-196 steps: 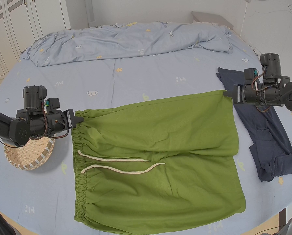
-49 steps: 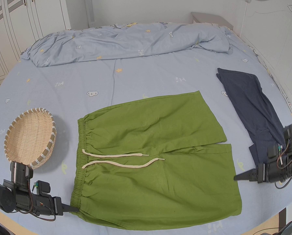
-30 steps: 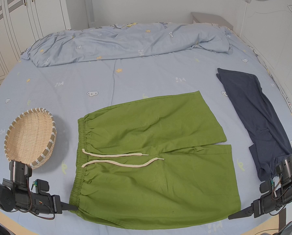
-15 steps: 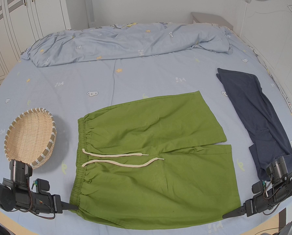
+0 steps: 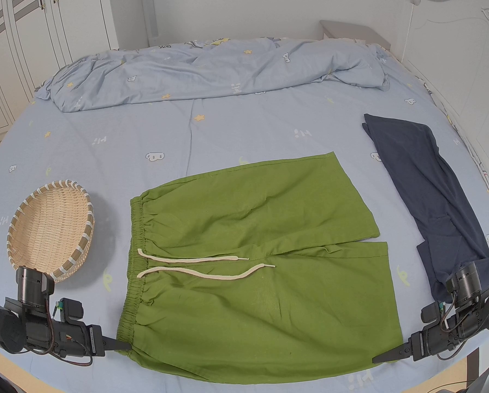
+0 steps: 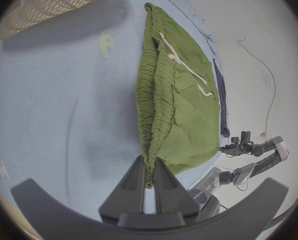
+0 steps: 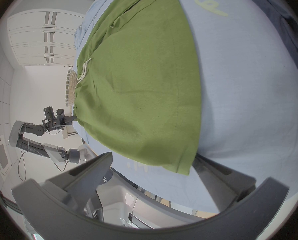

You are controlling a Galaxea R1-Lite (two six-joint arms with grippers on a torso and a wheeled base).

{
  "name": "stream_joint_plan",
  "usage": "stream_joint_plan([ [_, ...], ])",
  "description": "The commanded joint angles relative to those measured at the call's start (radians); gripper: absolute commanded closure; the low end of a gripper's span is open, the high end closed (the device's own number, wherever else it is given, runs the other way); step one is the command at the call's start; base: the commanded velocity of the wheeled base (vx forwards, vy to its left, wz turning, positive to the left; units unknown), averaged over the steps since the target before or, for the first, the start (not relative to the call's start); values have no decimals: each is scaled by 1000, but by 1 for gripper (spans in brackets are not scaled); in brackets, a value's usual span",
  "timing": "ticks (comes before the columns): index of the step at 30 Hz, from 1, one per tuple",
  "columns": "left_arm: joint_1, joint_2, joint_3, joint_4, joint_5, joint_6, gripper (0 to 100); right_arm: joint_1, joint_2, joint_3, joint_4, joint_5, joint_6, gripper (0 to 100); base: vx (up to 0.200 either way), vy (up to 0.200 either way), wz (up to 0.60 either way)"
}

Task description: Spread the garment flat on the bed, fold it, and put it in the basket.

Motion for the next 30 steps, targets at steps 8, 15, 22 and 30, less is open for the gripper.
stream_joint_plan([
  [8,9,-2,5,-1,0,-1,100,-77,4,21,1,10,-28,100,0,0,0],
  [15,10,-10,12,-1,-2,-1,100,-146,-25,99,3,28,-96,100,0,0,0],
  [22,4,-45,32,-1,-3,2,100,-120,-149,128,35,27,-91,100,0,0,0],
  [30,6,-137,20,-1,-12,-7,100,-112,-263,9,146,10,-83,100,0,0,0],
])
